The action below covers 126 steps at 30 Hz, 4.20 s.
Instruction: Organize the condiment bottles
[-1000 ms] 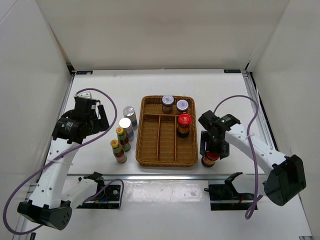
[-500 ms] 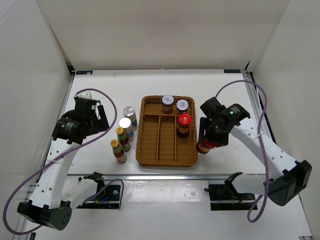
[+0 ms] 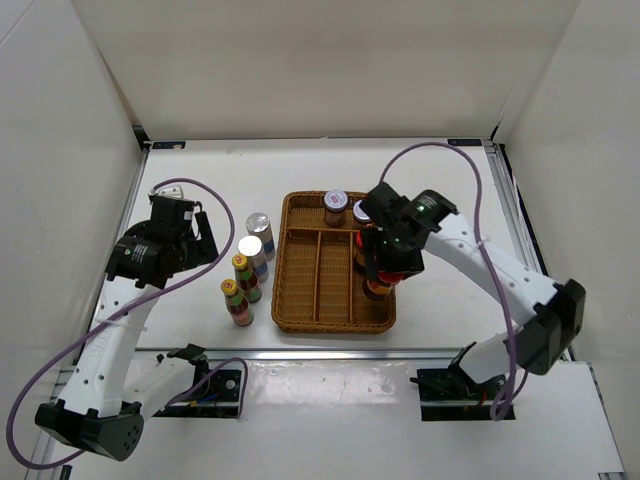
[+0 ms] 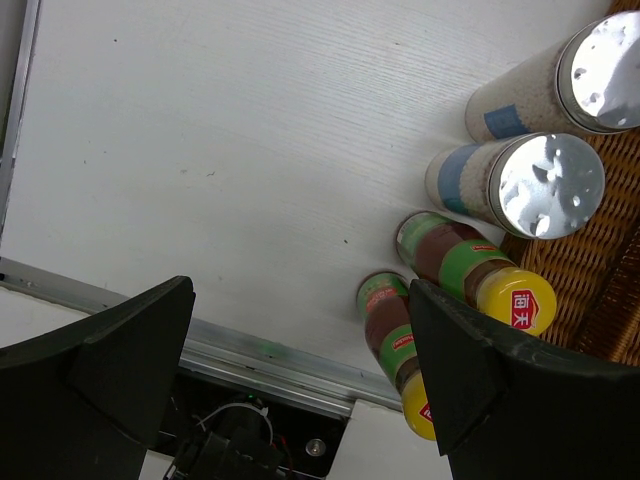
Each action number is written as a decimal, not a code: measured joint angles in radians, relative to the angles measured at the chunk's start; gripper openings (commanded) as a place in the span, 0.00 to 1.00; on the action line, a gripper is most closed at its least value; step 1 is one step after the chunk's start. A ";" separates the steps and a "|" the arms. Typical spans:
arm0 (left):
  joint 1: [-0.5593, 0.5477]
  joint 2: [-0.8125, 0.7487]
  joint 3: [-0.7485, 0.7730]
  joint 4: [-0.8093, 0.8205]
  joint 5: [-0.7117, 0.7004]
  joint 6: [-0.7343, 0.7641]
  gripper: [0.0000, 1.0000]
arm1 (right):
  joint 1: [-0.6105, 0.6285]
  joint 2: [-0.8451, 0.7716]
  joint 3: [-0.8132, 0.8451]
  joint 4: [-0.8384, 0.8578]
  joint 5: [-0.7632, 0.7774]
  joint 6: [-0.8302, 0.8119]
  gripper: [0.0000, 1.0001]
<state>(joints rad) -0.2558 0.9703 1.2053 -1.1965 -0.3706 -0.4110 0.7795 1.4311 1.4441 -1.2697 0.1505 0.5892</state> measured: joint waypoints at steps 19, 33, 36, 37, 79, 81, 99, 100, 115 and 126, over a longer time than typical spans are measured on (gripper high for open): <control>-0.002 -0.006 0.001 0.000 0.000 0.012 0.99 | 0.000 0.164 -0.105 0.117 -0.023 -0.051 0.78; -0.002 -0.006 -0.015 0.031 0.032 0.037 0.99 | 0.000 0.023 0.041 -0.023 0.007 -0.038 1.00; -0.002 -0.013 -0.014 0.049 0.064 0.064 0.99 | 0.000 -0.098 0.093 -0.030 0.019 -0.019 1.00; -0.002 -0.013 -0.011 0.060 0.081 0.072 0.99 | -0.001 -0.144 0.104 -0.031 0.026 -0.016 1.00; -0.108 0.711 0.308 0.314 0.278 0.129 0.90 | -0.084 -0.238 -0.063 -0.017 -0.035 -0.234 1.00; -0.107 0.714 0.307 0.336 0.273 0.129 0.83 | -0.087 -0.219 -0.057 -0.017 -0.038 -0.230 1.00; -0.101 0.758 0.261 0.332 0.254 0.119 0.77 | -0.100 -0.383 -0.151 -0.037 -0.069 -0.256 1.00; -0.101 0.758 0.261 0.330 0.254 0.122 0.72 | -0.100 -0.386 -0.158 -0.034 -0.069 -0.256 1.00; -0.151 0.790 0.783 0.193 0.117 0.123 0.19 | -0.100 -0.362 -0.243 0.023 -0.095 -0.274 1.00; -0.433 0.787 0.845 0.146 0.117 0.035 0.11 | -0.100 -0.356 -0.272 0.025 -0.106 -0.280 1.00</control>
<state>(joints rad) -0.6888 1.7569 2.0502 -1.0508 -0.2539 -0.3763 0.6800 1.0752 1.1725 -1.2449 0.0441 0.3096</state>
